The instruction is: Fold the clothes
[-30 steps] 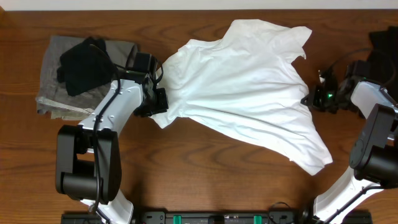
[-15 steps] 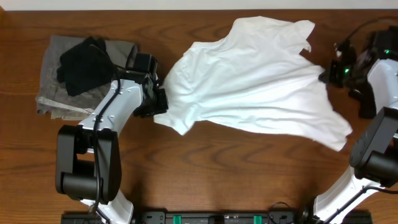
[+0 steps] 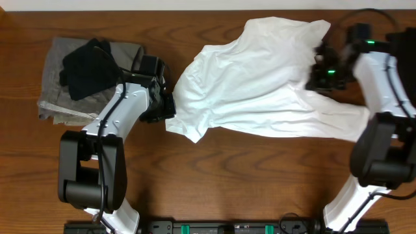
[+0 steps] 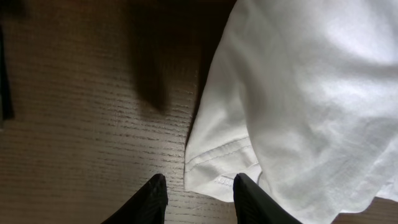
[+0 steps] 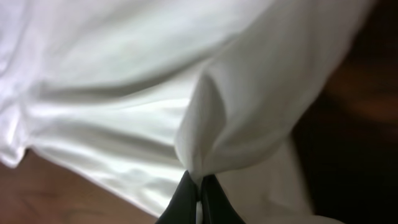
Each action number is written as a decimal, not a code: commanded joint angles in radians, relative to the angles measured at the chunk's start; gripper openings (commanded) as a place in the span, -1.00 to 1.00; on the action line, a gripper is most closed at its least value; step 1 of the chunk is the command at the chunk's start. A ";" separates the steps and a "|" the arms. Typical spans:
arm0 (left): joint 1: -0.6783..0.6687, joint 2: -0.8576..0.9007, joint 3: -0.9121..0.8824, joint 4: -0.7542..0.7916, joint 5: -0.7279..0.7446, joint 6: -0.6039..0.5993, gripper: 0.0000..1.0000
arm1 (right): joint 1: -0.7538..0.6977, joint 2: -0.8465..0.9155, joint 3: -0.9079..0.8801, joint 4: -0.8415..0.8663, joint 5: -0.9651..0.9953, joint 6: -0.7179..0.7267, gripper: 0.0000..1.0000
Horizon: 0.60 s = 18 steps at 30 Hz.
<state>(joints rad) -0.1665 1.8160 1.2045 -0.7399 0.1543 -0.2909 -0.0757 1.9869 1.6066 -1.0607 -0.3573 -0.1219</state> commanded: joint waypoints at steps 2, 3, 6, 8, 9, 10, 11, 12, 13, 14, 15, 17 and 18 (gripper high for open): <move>0.002 0.012 -0.008 -0.003 0.002 0.010 -0.24 | 0.139 -0.005 -0.073 0.010 0.067 -0.005 -0.98; 0.002 0.012 -0.008 -0.003 0.002 0.010 -0.24 | 0.167 -0.005 -0.095 0.020 0.087 -0.006 -0.96; 0.002 0.012 -0.008 -0.002 0.002 0.027 -0.10 | 0.224 -0.005 -0.137 0.048 0.148 -0.007 -0.85; 0.002 0.012 -0.008 -0.003 -0.016 0.029 -0.06 | 0.244 -0.007 -0.127 0.050 0.212 -0.007 -0.81; 0.003 0.012 -0.008 -0.003 -0.017 0.030 -0.04 | 0.247 -0.013 -0.113 0.043 0.232 -0.007 -0.76; 0.002 0.012 -0.008 -0.002 -0.017 0.032 -0.04 | 0.247 -0.019 -0.092 0.034 0.242 -0.006 -0.71; 0.003 0.012 -0.008 -0.002 -0.017 0.032 -0.03 | 0.241 -0.029 -0.063 0.019 0.242 -0.006 -0.63; 0.002 0.012 -0.008 -0.002 -0.017 0.032 -0.03 | 0.234 -0.036 -0.035 0.007 0.241 -0.004 -0.53; 0.002 0.012 -0.008 -0.002 -0.017 0.032 -0.02 | 0.222 -0.047 -0.004 -0.011 0.241 0.006 -0.46; 0.003 0.012 -0.008 -0.003 -0.016 0.032 -0.02 | 0.208 -0.053 0.022 -0.027 0.242 0.013 -0.07; 0.002 0.012 -0.008 -0.004 -0.016 0.032 -0.02 | 0.191 -0.058 0.045 -0.046 0.241 0.018 0.25; 0.002 0.012 -0.008 -0.007 -0.016 0.032 -0.01 | 0.145 -0.059 0.085 -0.088 0.241 0.035 0.54; 0.002 0.012 -0.008 -0.007 -0.016 0.032 -0.01 | 0.120 -0.059 0.093 -0.098 0.241 0.039 0.59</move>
<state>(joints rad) -0.1665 1.8160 1.2045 -0.7410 0.1505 -0.2794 0.1123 1.9697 1.6497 -1.1370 -0.1440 -0.1062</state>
